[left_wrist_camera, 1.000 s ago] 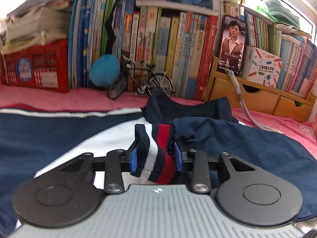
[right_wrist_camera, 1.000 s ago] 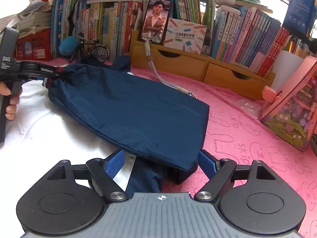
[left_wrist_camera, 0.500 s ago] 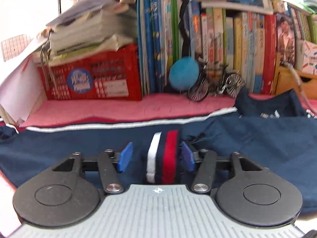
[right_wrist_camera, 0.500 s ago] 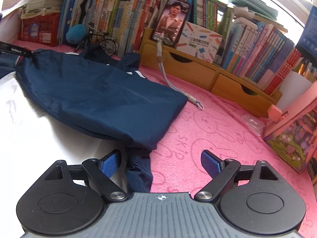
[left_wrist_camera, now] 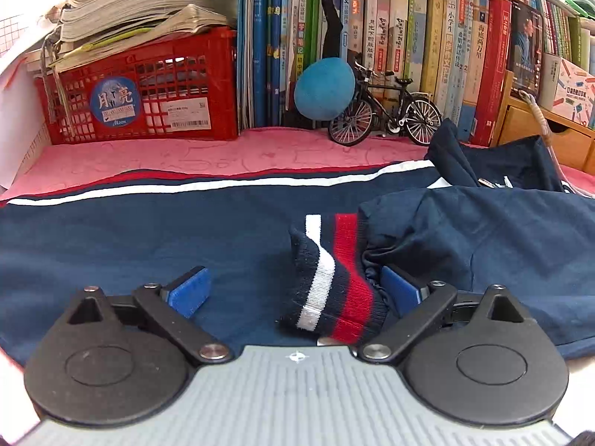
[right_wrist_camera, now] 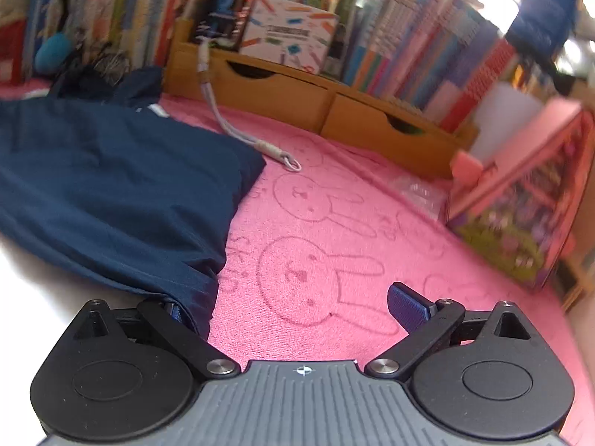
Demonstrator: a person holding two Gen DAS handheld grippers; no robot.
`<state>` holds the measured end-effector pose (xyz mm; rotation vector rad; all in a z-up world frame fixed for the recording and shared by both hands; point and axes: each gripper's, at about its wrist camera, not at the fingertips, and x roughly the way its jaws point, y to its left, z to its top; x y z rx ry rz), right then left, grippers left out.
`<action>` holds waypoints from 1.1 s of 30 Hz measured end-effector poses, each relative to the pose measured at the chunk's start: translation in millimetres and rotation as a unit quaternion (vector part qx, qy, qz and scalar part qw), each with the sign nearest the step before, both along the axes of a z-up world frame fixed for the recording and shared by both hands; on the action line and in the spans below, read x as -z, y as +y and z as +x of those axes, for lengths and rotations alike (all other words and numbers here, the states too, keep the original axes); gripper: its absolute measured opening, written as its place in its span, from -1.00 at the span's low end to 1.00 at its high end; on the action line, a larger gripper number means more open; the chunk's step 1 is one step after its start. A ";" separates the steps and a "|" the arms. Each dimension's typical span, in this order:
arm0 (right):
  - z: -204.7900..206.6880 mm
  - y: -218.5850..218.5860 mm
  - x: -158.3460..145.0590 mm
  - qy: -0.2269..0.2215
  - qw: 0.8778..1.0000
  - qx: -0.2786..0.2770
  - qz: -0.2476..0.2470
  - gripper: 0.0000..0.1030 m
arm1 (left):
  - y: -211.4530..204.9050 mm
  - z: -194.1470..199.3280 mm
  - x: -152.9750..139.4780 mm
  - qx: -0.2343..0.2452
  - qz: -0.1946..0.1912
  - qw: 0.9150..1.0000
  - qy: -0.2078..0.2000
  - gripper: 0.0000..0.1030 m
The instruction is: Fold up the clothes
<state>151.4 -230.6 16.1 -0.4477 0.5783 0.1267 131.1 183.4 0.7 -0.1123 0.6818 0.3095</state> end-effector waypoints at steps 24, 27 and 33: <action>8.8 144.7 -14.6 0.121 0.981 -0.108 0.107 0.79 | -3.8 3.6 4.5 0.015 -0.001 1.000 0.016 1.00; 25.5 95.5 -4.6 0.164 0.978 -0.030 0.125 0.79 | -4.0 3.6 4.6 0.015 -0.002 1.000 0.016 1.00; 28.3 3.5 -11.4 0.168 0.976 0.116 0.075 0.87 | -4.4 4.0 4.8 0.016 -0.002 1.000 0.016 1.00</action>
